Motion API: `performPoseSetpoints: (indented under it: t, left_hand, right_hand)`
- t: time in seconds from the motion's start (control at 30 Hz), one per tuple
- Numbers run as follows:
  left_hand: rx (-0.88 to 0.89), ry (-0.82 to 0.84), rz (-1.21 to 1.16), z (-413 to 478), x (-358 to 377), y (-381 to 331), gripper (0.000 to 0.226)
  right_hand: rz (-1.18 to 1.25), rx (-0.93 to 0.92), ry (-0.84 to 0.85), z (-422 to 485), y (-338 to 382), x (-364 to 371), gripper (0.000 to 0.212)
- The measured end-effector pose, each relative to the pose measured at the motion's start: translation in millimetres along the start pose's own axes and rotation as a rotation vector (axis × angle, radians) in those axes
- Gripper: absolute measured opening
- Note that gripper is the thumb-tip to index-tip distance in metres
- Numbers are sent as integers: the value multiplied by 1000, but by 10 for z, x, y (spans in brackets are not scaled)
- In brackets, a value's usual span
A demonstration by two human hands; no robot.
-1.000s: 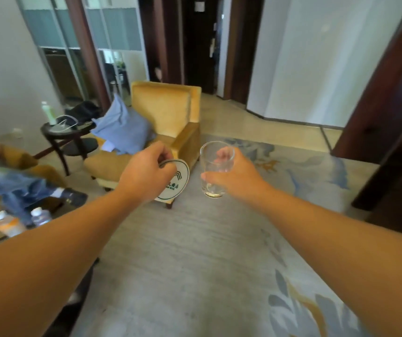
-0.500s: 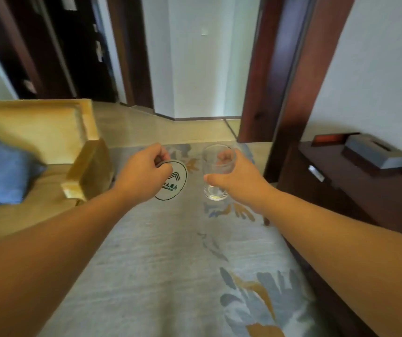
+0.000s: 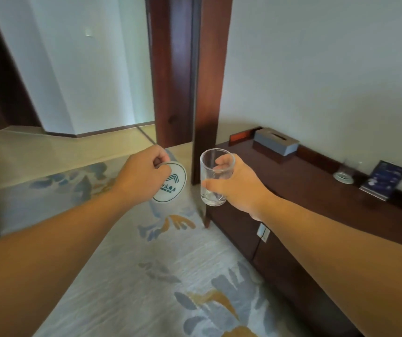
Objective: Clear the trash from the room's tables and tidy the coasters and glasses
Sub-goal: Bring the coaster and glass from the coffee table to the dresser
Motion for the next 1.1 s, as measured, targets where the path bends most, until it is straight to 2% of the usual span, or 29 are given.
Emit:
performPoseSetpoints:
  t: [0.13,0.53,0.9,1.1]
  left_hand:
    - [65,71,7,353,561,-187,11]
    - [190,168,13,1332,2066,-888,8]
    - [255,323,-50,2100,3240,-969,6]
    - [336,387,-64,2667,3767,-1027,10]
  right_hand:
    - [-34,25,-55,281,-241,-418,59]
    - [-63,88,-166,1153,-1018,-1822,60]
    - [-77,213,-287,1671,-1676,-2501,61]
    - [-81,282,-412,2014,-1910,-2846,59]
Point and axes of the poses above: each hand's wrist, its own z-axis towards the middle knuckle, its own x-axis out of the palm, y = z × x, the point moved 9 cm from there along z, towards the middle knuckle, and after that the axes turned 2 degrees about -y, right-handed, at the moved point
